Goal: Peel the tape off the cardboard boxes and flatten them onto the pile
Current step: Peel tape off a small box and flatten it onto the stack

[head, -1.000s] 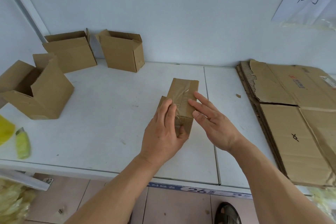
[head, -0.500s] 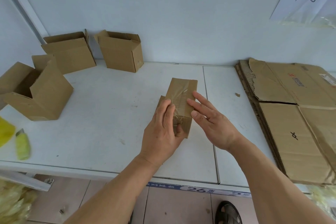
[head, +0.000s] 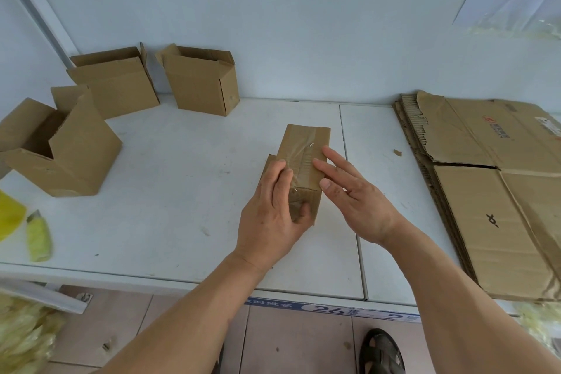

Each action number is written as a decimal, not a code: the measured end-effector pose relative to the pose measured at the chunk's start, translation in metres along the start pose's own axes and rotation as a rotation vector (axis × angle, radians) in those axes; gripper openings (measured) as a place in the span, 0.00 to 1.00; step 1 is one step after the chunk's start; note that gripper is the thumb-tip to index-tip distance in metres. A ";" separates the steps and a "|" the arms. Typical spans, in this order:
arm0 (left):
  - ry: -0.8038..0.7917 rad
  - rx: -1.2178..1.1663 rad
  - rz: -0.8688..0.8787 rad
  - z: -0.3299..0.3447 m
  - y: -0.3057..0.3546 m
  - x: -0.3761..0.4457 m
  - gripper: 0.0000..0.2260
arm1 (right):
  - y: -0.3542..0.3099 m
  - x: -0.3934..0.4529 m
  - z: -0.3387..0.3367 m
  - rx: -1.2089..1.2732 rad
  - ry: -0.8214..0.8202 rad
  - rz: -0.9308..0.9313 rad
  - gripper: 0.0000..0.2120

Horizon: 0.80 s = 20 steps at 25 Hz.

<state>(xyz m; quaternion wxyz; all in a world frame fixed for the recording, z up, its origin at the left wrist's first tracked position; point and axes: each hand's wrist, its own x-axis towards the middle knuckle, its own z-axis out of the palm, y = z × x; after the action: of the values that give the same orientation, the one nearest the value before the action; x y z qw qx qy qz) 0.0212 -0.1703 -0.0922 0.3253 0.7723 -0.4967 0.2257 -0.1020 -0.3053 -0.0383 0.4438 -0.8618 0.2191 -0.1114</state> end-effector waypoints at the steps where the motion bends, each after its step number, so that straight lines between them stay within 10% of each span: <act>1: 0.006 -0.002 0.005 0.001 0.000 0.000 0.24 | 0.000 0.000 0.000 0.002 0.000 0.000 0.19; 20: -0.001 -0.089 0.057 -0.003 -0.011 0.003 0.21 | 0.001 0.001 0.000 0.006 0.002 -0.003 0.19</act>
<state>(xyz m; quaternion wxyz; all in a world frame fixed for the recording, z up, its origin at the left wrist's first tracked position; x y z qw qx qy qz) 0.0326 -0.1671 -0.0915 0.3526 0.7428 -0.5281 0.2121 -0.1015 -0.3061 -0.0386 0.4458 -0.8607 0.2179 -0.1137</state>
